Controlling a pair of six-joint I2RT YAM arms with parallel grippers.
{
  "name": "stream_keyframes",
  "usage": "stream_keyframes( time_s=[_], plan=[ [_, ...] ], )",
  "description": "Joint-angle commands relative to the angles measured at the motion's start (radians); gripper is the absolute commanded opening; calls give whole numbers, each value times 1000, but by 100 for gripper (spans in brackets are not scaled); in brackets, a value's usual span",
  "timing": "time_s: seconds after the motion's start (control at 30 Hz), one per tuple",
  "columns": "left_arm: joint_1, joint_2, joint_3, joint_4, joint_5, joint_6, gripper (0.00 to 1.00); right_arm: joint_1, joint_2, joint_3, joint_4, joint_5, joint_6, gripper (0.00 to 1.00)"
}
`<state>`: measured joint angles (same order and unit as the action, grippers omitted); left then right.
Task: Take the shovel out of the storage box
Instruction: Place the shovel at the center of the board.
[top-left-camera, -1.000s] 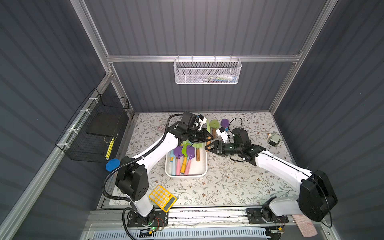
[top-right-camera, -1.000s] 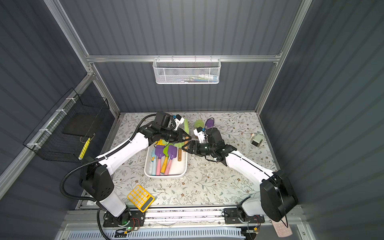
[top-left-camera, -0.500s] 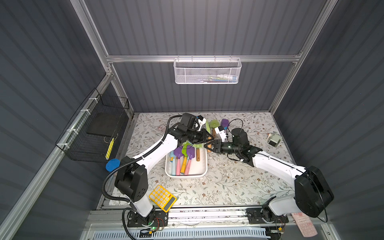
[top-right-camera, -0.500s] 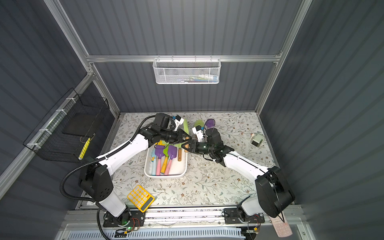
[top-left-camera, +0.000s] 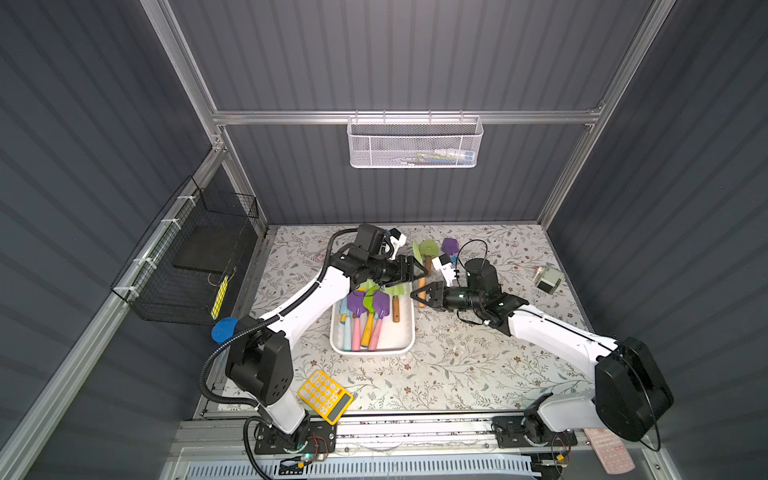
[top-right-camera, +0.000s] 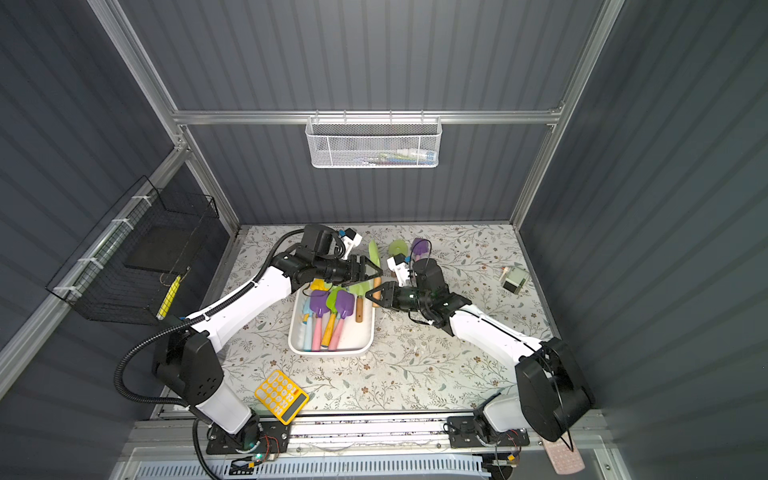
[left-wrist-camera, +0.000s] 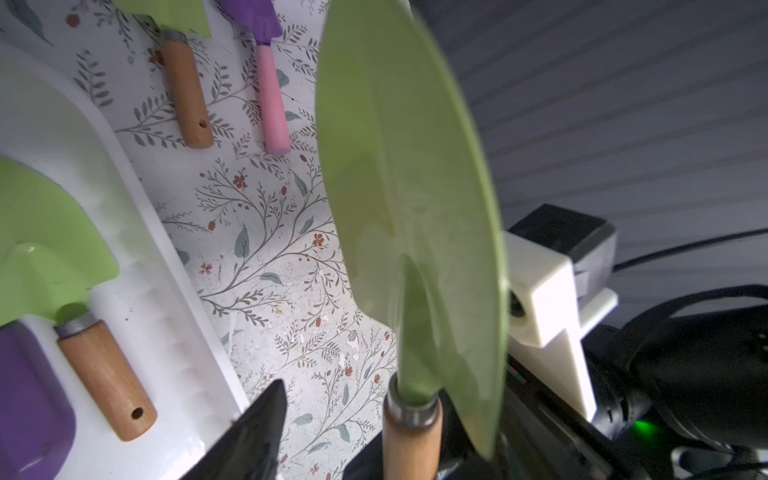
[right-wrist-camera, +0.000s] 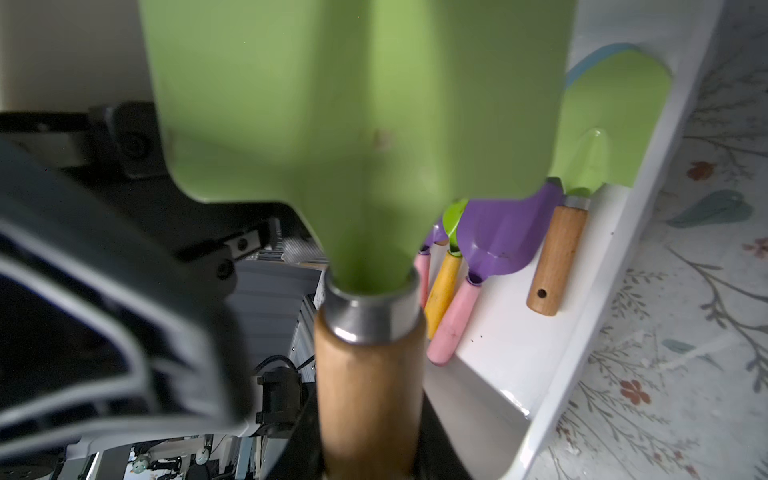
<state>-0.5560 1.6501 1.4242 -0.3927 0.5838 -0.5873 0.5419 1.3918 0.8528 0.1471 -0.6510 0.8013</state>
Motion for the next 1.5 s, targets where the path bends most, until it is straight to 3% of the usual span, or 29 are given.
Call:
stream_keyframes(
  time_s=[0.0,0.23,0.33,0.43,0.63,0.97,1.47],
  plan=[
    [21,-57,46,-62,-21,48,77,-39,-28,20,-122,45,-66,3],
    [29,-62,61,-260,-311,203,78,-216,32,210,-528,209,-288,5],
    [28,-41,42,-306,-411,234,78,-269,127,331,-709,382,-384,4],
    [29,-35,3,-297,-434,247,78,-297,244,455,-816,528,-443,4],
    [28,-36,-101,-241,-394,235,78,-337,524,707,-903,634,-497,4],
    [28,-100,-203,-242,-400,249,78,-403,886,1115,-1070,639,-548,5],
    [30,-108,-233,-224,-404,237,78,-411,1087,1381,-1185,565,-562,7]
  ],
)
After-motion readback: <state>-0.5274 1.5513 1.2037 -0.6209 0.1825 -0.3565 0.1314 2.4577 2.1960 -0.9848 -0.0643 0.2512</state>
